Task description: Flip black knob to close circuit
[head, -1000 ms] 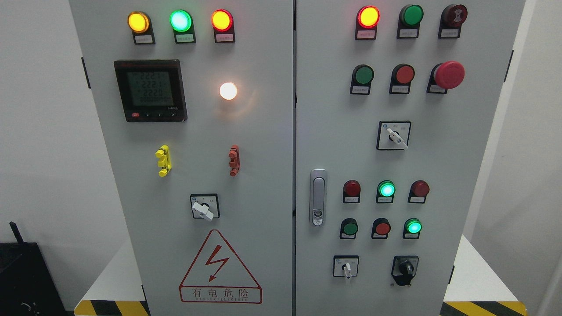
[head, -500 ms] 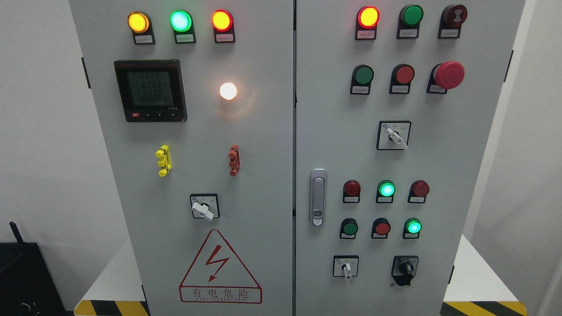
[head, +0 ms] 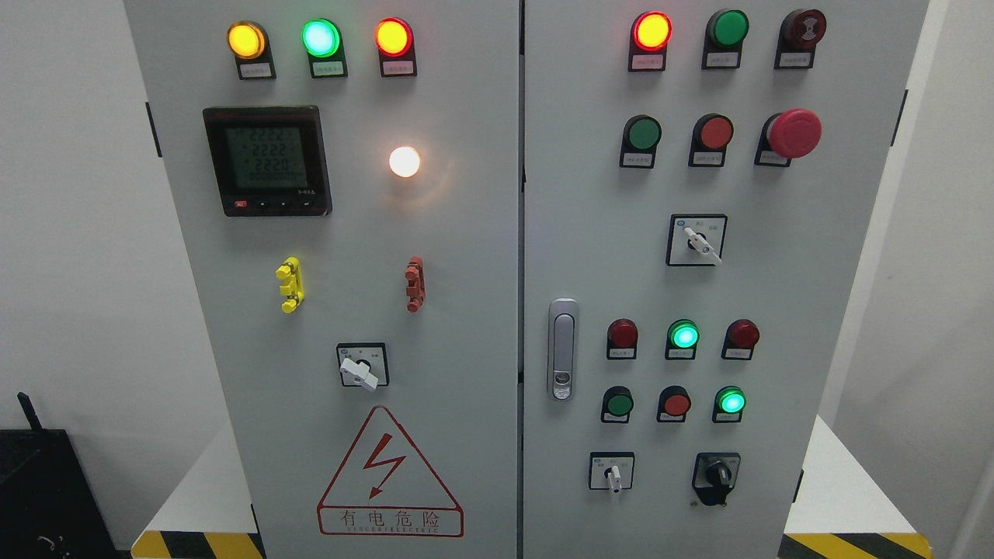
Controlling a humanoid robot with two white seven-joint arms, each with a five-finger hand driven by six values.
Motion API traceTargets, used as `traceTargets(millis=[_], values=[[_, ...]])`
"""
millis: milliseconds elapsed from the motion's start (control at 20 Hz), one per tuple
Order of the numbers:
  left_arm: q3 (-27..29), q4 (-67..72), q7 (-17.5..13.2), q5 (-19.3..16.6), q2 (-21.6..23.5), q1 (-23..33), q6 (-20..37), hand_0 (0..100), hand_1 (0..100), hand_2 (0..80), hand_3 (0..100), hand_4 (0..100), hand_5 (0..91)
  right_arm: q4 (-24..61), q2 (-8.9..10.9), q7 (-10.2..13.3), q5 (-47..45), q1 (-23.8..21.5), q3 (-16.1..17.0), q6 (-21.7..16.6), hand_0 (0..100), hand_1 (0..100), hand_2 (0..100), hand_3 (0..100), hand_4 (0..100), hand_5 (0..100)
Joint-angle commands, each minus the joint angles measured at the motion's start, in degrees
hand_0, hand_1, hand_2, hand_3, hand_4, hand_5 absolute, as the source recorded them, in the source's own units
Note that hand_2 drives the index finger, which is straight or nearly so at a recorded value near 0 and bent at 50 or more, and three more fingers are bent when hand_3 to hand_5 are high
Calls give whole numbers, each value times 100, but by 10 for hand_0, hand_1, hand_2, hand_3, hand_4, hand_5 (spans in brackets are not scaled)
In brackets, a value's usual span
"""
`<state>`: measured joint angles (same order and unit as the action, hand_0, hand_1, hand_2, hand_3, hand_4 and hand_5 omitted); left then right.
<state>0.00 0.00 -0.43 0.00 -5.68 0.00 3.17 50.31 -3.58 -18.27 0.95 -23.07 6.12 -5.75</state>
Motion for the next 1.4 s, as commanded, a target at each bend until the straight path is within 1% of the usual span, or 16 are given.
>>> traceTargets(millis=[0,150,200,250,350,400,500,600,650,750,900,1000,1100,1150,1250,1350], values=[[62,-193,-1,44,6,194,-1,0,0,0,49,26,0,5398,-187,-10,-508,-215,-743,47,0,0,47,130,102,0],[62,-193,-1,44,6,194,-1,0,0,0,49,26,0,6445,-187,104,-464,-172,-744,56,0,23,112,235,201,77],[62,-193,-1,44,6,194,-1,0,0,0,49,26,0,6718,-187,148,-455,-145,-700,56,0,43,189,371,319,165],[62,-193,-1,44,-3,194,-1,0,0,0,49,26,0,6938,-187,174,-421,-102,-665,48,0,59,220,422,378,230],[62,-193,-1,44,-3,194,-1,0,0,0,48,26,0,6966,-143,235,42,65,-403,-249,0,121,397,633,609,635],[62,-193,-1,44,-3,194,-1,0,0,0,48,26,0,6958,-135,297,489,135,-201,-460,0,136,432,668,631,659],[62,-193,-1,44,-3,194,-1,0,0,0,49,26,0,6958,-126,324,1264,197,116,-786,0,220,558,799,729,732],[62,-193,-1,44,6,194,-1,0,0,0,49,26,0,6958,-99,324,1783,337,389,-1006,0,285,639,863,784,803],[62,-193,-1,44,-3,194,-1,0,0,0,49,26,0,6958,-56,315,2056,399,477,-1033,0,302,656,875,791,813],[62,-193,-1,44,-3,194,-1,0,0,0,49,26,0,6958,163,315,2627,574,679,-1130,0,349,755,942,827,855],[62,-193,-1,44,6,194,-1,0,0,0,49,26,0,6958,462,324,3601,934,759,-1166,0,335,803,971,822,849],[62,-193,-1,44,-3,194,-1,0,0,0,49,26,0,6949,630,297,4602,1120,952,-903,0,293,824,989,823,846],[62,-193,-1,44,-3,194,-1,0,0,0,49,26,0,6949,648,254,5421,1304,944,-447,0,240,840,999,826,849],[62,-193,-1,44,-3,194,-1,0,0,0,49,26,0,6949,648,175,5511,1375,918,-271,0,201,852,1000,826,857],[62,-193,-1,44,6,194,-1,0,0,0,50,26,0,6958,648,-141,5556,1568,821,2,0,124,862,1000,830,880],[62,-193,-1,44,6,194,-1,0,0,0,50,26,0,6949,665,-387,5932,1735,821,126,0,58,872,1000,833,888]])
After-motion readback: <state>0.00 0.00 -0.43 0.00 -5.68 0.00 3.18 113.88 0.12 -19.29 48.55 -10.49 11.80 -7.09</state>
